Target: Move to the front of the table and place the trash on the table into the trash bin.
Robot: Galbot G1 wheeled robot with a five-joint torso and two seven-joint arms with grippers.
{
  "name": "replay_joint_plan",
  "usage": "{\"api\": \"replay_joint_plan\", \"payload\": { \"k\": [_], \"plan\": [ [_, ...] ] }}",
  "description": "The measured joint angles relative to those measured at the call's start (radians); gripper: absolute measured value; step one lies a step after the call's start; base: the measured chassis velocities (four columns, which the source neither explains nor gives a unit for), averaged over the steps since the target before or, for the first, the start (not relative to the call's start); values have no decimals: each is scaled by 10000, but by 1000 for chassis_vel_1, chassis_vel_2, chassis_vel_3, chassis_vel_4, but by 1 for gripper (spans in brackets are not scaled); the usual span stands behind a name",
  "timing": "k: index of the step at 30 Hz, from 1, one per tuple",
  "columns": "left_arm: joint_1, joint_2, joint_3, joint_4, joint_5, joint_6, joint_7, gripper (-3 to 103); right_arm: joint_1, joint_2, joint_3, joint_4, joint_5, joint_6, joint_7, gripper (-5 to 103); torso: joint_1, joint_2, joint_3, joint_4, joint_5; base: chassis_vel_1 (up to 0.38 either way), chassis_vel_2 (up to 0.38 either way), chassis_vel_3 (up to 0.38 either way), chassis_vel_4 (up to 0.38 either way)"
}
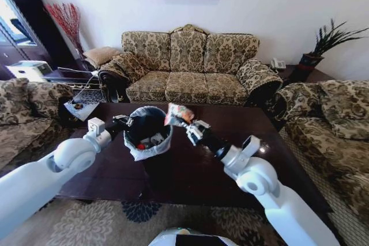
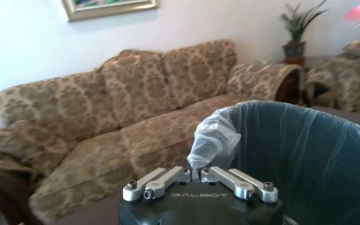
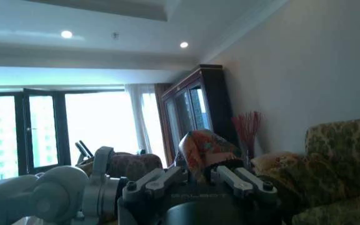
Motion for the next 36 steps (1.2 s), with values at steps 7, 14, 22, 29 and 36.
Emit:
{"api": "replay_joint_plan", "payload": {
  "k": [7,14,22,29,36],
  "plan": [
    [174,-52,-198,-667,-97,-8,75,3,398,278,-785,-354,-1113,160,-52,7,0,0,0,0,0,0,0,0,0],
    [369,-311,-217,-1093,-48,7,62,3,327,271,-659,-319,-1879,279,-51,8,0,0,0,-2,-1,0,0,0,0],
    [361,-388,-203,-1087,-24,30,56,3,293,228,-580,-303,-1971,308,-84,19,0,1,0,-1,0,0,0,0,0],
    [374,-414,-195,-1047,-16,35,59,3,324,202,-492,-390,-1951,340,-60,39,0,1,0,0,0,0,0,0,0],
    [382,-547,-107,-1037,-8,55,69,3,321,257,-509,-552,-1963,421,-38,66,0,1,0,0,-2,0,0,0,0]
  ]
}}
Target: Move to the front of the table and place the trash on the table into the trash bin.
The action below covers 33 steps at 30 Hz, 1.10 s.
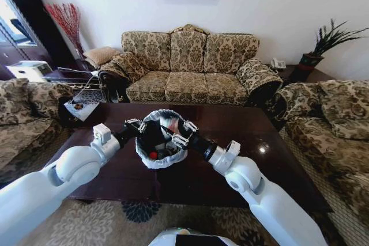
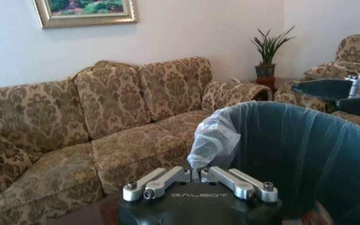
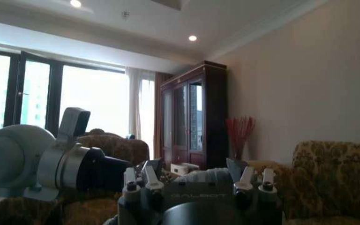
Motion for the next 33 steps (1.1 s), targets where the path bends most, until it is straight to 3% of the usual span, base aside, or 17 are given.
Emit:
{"api": "replay_joint_plan", "payload": {
  "k": [6,8,10,14,16,21,26,30,33],
  "plan": [
    [-17,25,-87,34,39,333,-239,3,-35,54,136,-34,164,246,-69,93,0,0,0,-2,1,0,0,0,0],
    [-53,50,-112,134,97,521,-413,3,-60,86,290,11,261,273,-67,93,0,0,0,-1,1,0,0,0,0],
    [-138,98,-160,393,194,745,-641,3,-114,100,567,121,367,276,50,99,0,0,0,0,1,0,0,0,0],
    [-297,181,-320,772,173,865,-1043,3,-302,10,1224,465,491,312,743,100,0,0,0,2,0,0,0,0,0],
    [-359,138,-468,940,112,869,-1305,3,-542,-15,1708,787,470,46,1579,100,1,0,0,-1,1,0,0,0,0],
    [-367,-202,-1000,1079,-101,992,-1828,3,-1150,17,2699,1081,421,-489,2544,100,0,1,0,-2,1,0,0,0,0],
    [-113,-488,-1772,1246,-291,1107,-2055,3,-1596,127,3448,1140,350,-546,2802,100,1,0,0,-1,1,0,0,0,0],
    [213,-818,-2667,1318,-1587,1310,-2631,3,-2273,263,4275,1104,257,-403,2924,100,1,2,0,2,1,0,0,0,0],
    [317,-1103,-2978,1343,-1997,1340,-2860,3,-2638,333,4527,1138,223,-303,2925,100,1,2,0,-3,2,0,0,0,0]
  ]
}}
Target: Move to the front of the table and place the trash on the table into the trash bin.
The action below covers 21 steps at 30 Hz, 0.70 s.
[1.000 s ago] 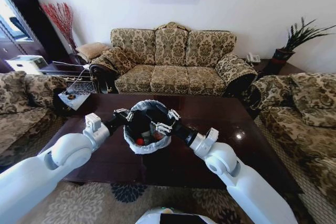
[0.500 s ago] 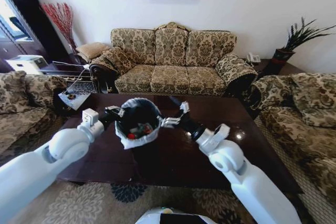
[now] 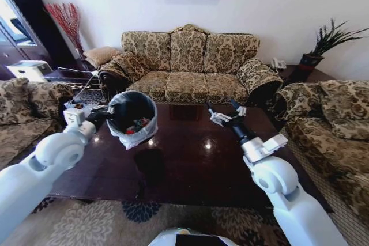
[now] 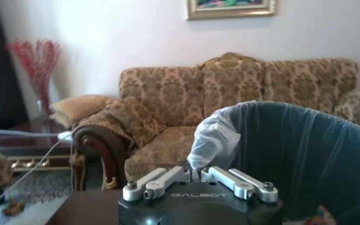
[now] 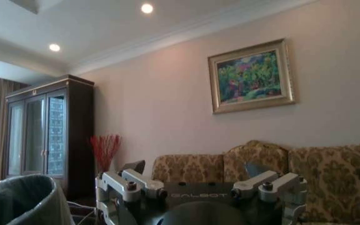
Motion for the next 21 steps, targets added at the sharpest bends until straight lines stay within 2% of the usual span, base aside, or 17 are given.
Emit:
{"api": "replay_joint_plan", "payload": {
  "k": [1,6,9,10,13,14,17,18,21],
  "plan": [
    [163,-278,-273,-17,-65,4,-107,3,-241,38,120,62,-26,46,-1,100,1,0,0,-1,1,28,-72,-75,45],
    [583,-661,-828,-180,-29,10,-101,3,-454,86,225,119,-50,88,-7,100,3,-1,1,-1,-3,80,-89,-99,103],
    [1427,-1201,-1817,-385,298,-65,68,3,-526,178,243,112,-84,134,-22,100,1,-1,0,4,-1,146,-145,-178,191],
    [1427,-1201,-1817,-385,298,-65,68,3,-526,178,243,112,-84,134,-22,100,1,-1,0,4,-1,192,-151,-215,220],
    [2355,-1760,-2972,-822,356,-202,145,3,-562,244,211,57,-145,187,-65,100,-3,0,-1,5,-3,238,-228,-262,256],
    [2355,-1760,-2972,-822,356,-202,145,3,-562,244,211,57,-145,187,-65,100,-3,0,-1,5,-3,273,-239,-294,278],
    [3106,-2170,-3984,-1177,376,-290,226,3,-581,298,183,-52,-181,267,-108,100,-3,0,-2,4,4,310,-306,-307,311],
    [3106,-2170,-3984,-1177,376,-290,226,3,-581,298,183,-52,-181,267,-108,100,-3,0,-2,4,4,331,-330,-314,339],
    [3788,-2530,-4942,-1391,372,-365,286,3,-526,442,4,-242,-326,483,-128,100,-4,0,-2,3,-8,323,-351,-328,329]
  ]
}}
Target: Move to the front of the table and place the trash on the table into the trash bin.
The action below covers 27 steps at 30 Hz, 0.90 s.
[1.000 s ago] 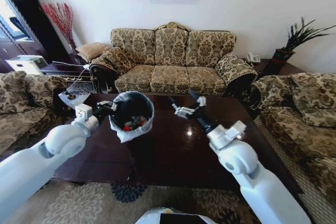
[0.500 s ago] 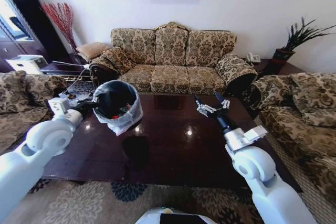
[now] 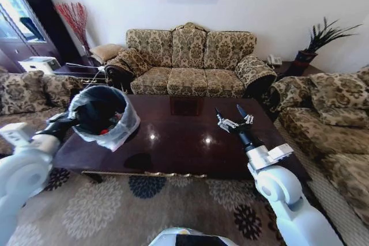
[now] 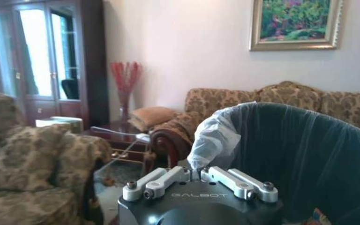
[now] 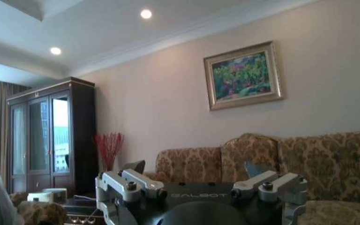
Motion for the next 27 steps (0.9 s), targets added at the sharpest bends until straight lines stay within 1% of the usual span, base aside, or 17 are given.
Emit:
{"api": "replay_joint_plan", "payload": {
  "k": [2,4,5,7,8,9,10,11,12,13,14,16,17,20,22,24,27],
  "plan": [
    [114,-95,-195,-42,-2,-17,4,3,24,40,-66,-60,-64,106,6,100,-1,1,0,0,6,325,-333,-363,314],
    [435,-451,-798,-184,-2,-99,13,3,89,163,-258,-223,-288,377,33,100,0,0,0,0,21,348,-327,-365,308],
    [576,-625,-1032,-225,-1,-138,22,3,103,202,-311,-249,-332,429,46,100,-3,2,-2,0,2,323,-300,-259,292],
    [696,-779,-1219,-245,7,-177,30,3,108,232,-354,-261,-343,457,64,100,-7,3,-3,-1,-7,272,-300,-259,263],
    [886,-1052,-1528,-285,18,-237,46,3,122,281,-413,-290,-345,481,85,100,-9,5,-4,3,-6,179,-201,-191,234],
    [886,-1052,-1528,-285,18,-237,46,3,122,281,-413,-290,-345,481,85,100,-9,5,-4,3,-6,179,-201,-191,234],
    [1047,-1329,-1814,-344,21,-302,44,3,149,334,-468,-352,-353,524,90,100,-11,7,-6,8,5,179,-109,-136,156],
    [1124,-1512,-1970,-390,23,-341,42,3,166,368,-504,-417,-362,542,92,100,-11,7,-6,7,19,93,-109,-136,106],
    [1124,-1512,-1970,-390,23,-341,42,3,166,368,-504,-417,-362,542,92,100,-11,7,-6,7,19,93,-109,-136,106],
    [1271,-1915,-2258,-489,81,-426,29,3,207,451,-591,-569,-404,585,93,100,-10,6,-4,5,18,14,-57,-70,21],
    [1398,-2281,-2500,-543,203,-504,-9,3,237,527,-671,-704,-450,649,87,100,-4,4,-1,-1,7,0,0,0,0],
    [1594,-2856,-2794,-571,382,-639,-84,3,272,656,-744,-898,-490,706,53,100,12,-5,7,-4,5,0,0,0,0],
    [1594,-2856,-2794,-571,382,-639,-84,3,272,656,-744,-898,-490,706,53,100,12,-5,7,-4,5,0,0,0,0],
    [1834,-3749,-3088,-554,427,-836,-176,3,341,836,-831,-1214,-546,821,-22,100,20,-8,8,-3,5,-42,60,35,-69],
    [1873,-3874,-3124,-528,429,-875,-186,3,356,864,-842,-1284,-553,839,-28,100,19,-8,8,-3,4,-30,53,33,-51],
    [2068,-4433,-3274,-208,488,-1156,-342,3,414,980,-886,-1569,-584,921,-67,100,7,-7,4,0,6,0,0,0,0],
    [2052,-4649,-3411,36,460,-1235,-465,3,418,1014,-890,-1688,-598,976,-105,100,-4,-2,-1,3,7,0,0,0,0]
  ]
}}
